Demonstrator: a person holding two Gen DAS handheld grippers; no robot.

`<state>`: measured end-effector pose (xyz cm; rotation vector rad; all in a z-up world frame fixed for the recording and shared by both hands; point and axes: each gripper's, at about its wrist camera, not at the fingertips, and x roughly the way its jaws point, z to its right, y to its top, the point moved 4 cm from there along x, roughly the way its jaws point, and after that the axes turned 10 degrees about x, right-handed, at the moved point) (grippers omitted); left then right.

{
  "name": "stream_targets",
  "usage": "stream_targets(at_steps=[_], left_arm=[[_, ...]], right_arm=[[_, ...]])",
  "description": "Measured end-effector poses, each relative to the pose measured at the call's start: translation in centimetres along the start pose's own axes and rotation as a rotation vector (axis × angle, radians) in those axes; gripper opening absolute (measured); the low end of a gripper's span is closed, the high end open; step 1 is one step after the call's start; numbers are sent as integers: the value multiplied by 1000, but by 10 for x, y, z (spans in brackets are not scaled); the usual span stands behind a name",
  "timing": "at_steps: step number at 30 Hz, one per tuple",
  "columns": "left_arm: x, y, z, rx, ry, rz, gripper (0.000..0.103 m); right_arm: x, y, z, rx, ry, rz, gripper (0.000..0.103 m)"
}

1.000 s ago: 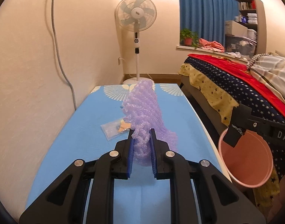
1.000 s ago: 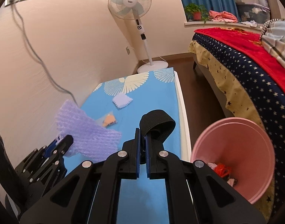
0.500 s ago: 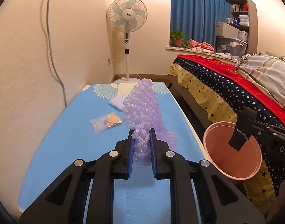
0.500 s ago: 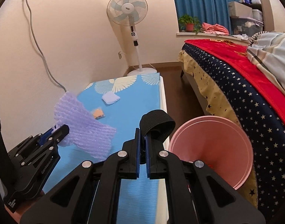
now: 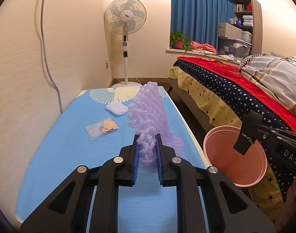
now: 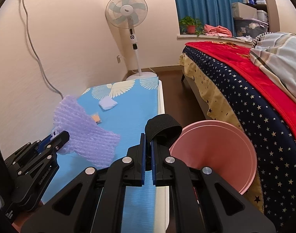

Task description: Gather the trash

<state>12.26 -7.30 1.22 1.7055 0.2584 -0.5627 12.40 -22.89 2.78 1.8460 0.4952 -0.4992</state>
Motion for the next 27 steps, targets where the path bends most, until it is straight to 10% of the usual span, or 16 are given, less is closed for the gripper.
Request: stream_targets(at_steps=[27], left_arm=[[22,14,41,-21,-106,30,16]], right_arm=[[-3,15,43,46,-179,81,5]])
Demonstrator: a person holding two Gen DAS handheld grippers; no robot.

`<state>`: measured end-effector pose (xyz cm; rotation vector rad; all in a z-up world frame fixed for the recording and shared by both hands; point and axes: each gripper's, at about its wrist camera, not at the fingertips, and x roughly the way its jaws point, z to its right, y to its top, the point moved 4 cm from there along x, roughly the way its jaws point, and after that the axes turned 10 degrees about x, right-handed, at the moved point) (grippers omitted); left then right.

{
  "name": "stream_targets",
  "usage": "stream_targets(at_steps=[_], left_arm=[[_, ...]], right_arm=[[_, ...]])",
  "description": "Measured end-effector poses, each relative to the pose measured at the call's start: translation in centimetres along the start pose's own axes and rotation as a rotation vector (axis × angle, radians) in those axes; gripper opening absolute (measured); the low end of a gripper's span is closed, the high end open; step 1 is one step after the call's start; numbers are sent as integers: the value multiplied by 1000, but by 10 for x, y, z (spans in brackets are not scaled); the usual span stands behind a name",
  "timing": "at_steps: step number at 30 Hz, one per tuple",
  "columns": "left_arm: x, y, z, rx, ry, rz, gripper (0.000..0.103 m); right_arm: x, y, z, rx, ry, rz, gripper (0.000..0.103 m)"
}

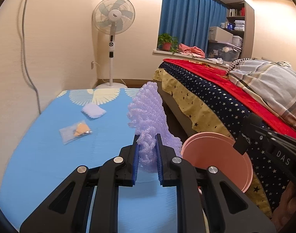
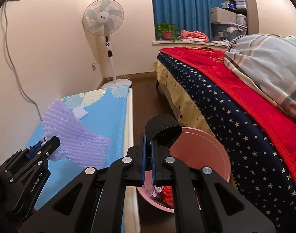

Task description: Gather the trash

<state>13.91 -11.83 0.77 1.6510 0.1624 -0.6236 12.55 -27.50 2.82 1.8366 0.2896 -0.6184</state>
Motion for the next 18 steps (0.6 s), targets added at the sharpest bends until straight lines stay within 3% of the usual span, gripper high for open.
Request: stream_targets(at_steps=[18], left_arm=[[35,3,45,-12,-112,8,16]], right_arm=[[14,5,45,77,-118,4,5]])
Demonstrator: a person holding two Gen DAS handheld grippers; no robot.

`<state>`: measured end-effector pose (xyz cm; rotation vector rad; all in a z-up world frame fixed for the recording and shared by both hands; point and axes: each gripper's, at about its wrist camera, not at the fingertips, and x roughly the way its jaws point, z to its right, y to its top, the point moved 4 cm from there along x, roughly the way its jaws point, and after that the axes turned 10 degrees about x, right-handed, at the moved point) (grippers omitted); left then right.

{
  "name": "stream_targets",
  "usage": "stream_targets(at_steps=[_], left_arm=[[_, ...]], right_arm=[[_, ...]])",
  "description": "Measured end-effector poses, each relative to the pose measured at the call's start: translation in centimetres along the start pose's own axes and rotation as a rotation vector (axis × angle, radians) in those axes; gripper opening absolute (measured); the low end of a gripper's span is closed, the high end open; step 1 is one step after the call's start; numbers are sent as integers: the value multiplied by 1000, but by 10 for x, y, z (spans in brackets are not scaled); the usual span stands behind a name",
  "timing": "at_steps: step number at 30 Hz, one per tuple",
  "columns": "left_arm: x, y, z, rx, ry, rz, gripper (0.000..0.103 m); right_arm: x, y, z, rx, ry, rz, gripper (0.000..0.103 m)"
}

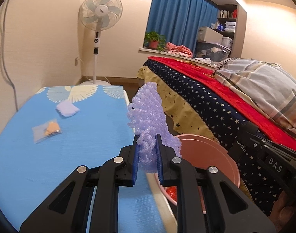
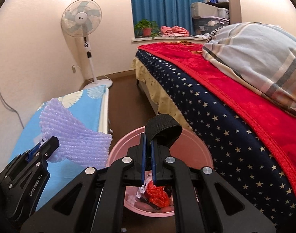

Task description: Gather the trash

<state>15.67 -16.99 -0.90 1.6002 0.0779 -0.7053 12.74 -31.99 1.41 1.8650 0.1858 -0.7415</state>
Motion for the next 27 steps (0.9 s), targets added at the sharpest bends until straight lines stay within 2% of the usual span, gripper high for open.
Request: stream_targets(at_steps=[11,14,15,16,18,27], left_arm=[[22,-5,18,-1,-63,-17,16],[29,-6,25,10,-107,-30,21],[31,-6,26,14,-117,-38,31],[33,-7,27,13,-129,-46,40],[35,-10,25,1,-130,-53,41],[31,-12,3,-39,-88,-55,41]], right_arm=[[14,-1,14,23,-27,-25,6],[19,-2,13,15,-24,-42,11],[19,-4,15,14,-33,-45,15],[20,-3,16,19,-44,-45,28],[21,-3,23,48,-58,-46,44],[18,-2,25,83,-50,-36,44]])
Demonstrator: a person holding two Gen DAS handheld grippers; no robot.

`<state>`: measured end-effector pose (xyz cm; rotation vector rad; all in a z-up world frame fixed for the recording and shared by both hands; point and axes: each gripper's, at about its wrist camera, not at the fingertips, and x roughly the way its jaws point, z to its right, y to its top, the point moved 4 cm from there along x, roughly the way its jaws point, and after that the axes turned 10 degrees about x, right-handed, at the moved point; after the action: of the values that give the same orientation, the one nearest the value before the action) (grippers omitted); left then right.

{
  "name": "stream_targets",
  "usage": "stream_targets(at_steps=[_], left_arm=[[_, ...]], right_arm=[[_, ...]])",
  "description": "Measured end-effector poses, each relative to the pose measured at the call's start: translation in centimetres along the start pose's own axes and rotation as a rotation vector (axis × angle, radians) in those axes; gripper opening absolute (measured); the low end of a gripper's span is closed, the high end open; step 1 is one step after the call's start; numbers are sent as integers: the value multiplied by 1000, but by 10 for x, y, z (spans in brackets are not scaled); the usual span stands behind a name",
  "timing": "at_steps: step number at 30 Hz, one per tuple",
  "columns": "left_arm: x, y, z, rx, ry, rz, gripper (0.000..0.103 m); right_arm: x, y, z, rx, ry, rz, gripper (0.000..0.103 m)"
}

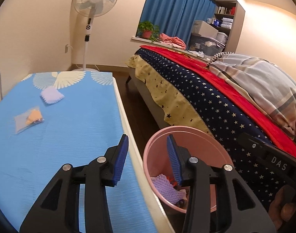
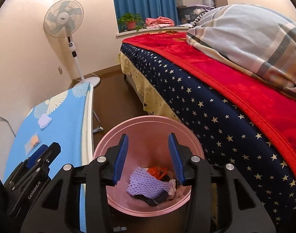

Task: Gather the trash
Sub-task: 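Open both grippers over the pink bin to drop the net and strap, then grasp the clear plastic bag with the left gripper while the right gripper grasps the white bubble wrap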

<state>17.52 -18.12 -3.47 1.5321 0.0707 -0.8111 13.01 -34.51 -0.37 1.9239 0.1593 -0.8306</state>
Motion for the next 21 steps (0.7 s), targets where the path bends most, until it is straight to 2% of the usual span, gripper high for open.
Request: stream_targets(at_steps=[9,21], left_arm=[[-13,-5,-40,-28,89,11,41],[-16,-18,-130,-151,308,-11,41]], right_arm=[[3,-6,-36,-23,73,11,44],[30,-28,-107,-75,200,-18,42]])
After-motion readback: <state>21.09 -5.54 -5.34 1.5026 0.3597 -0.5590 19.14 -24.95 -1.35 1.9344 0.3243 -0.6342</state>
